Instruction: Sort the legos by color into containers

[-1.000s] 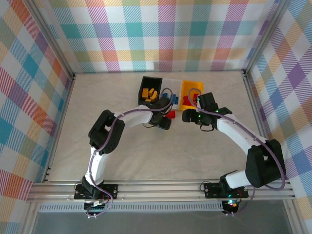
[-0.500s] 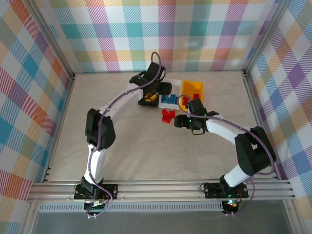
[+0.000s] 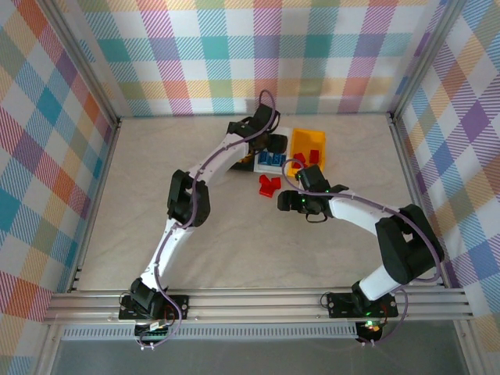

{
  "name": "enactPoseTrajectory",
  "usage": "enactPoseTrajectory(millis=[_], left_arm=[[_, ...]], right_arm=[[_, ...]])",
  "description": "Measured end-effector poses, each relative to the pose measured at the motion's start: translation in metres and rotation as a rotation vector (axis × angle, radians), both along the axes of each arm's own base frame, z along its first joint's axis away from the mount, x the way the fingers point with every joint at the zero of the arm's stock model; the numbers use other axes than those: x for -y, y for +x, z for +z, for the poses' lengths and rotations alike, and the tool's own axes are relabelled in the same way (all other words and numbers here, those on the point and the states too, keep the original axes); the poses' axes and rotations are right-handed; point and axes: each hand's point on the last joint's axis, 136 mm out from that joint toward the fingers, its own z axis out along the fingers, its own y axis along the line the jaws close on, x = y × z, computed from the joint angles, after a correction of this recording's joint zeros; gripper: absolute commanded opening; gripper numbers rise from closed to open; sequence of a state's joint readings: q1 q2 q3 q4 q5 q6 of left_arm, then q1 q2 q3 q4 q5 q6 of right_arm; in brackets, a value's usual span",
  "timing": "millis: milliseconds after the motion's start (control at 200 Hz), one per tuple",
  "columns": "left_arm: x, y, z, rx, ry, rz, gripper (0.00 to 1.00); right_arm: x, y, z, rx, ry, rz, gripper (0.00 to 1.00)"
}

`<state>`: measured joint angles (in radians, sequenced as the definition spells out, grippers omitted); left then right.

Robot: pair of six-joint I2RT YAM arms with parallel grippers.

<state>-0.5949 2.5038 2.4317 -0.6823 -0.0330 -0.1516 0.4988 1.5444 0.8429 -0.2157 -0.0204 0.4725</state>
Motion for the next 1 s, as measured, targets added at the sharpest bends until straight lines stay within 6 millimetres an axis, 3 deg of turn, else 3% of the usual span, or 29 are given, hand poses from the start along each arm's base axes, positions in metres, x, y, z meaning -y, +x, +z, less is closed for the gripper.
enactPoseTrajectory(millis=[135,315,435,535,670,810,910,1000], left_arm=[[0.002,-0.001,-0.003,-0.013,-0.009,-0.003,0.87],[0.003,-0.005,-0.006,-0.032,-0.014,-0.006,0.89],[0.000,-0.012,-0.005,-0.052,-0.006,-0.012,0.90],[-0.011,-0.032,0.006,-0.078,0.013,-0.014,0.93],[-0.041,-0.059,0.055,-0.024,0.020,0.019,0.96],[-0.094,-0.096,0.105,0.056,0.055,0.093,0.97],[-0.125,-0.118,0.122,0.093,0.066,0.136,0.98],[-0.148,-0.140,0.118,0.093,0.088,0.161,0.98]], right_arm=[[-0.001,0.001,0.001,0.004,0.002,0.000,0.79],[-0.009,0.012,0.001,0.006,0.002,0.007,0.79],[-0.026,0.023,0.002,0.011,0.005,0.030,0.80],[-0.047,0.035,0.004,0.021,-0.001,0.054,0.86],[-0.069,0.040,-0.001,0.013,-0.039,0.065,0.86],[-0.086,0.052,-0.004,0.027,-0.097,0.034,0.86],[-0.091,0.062,-0.007,0.038,-0.134,-0.005,0.85],[-0.089,0.066,-0.015,0.030,-0.179,-0.041,0.84]])
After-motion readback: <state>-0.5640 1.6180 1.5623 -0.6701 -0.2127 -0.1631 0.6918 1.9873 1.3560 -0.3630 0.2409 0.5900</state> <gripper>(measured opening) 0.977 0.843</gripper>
